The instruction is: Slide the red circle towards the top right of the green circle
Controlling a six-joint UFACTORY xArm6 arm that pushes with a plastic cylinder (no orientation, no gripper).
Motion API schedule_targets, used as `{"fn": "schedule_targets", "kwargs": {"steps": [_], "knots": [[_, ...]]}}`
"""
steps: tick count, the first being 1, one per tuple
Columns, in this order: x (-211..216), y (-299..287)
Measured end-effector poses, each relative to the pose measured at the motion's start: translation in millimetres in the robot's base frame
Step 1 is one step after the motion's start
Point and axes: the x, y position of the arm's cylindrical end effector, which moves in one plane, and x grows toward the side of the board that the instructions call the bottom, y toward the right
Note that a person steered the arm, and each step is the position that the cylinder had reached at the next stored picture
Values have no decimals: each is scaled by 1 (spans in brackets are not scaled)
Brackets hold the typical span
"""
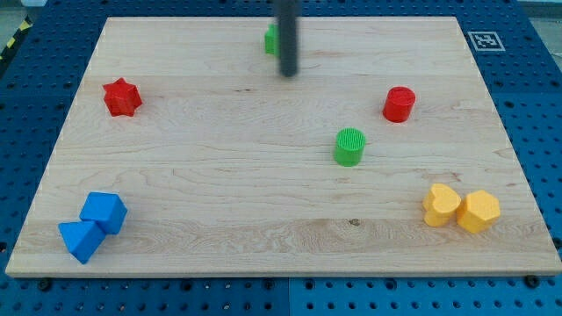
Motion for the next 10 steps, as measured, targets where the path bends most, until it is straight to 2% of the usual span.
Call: {"fn": "schedule_targets", "kwargs": {"steps": [1,2,3,8,10], "knots": [[10,109],[61,126],[77,126],[93,123],[90,84]]}}
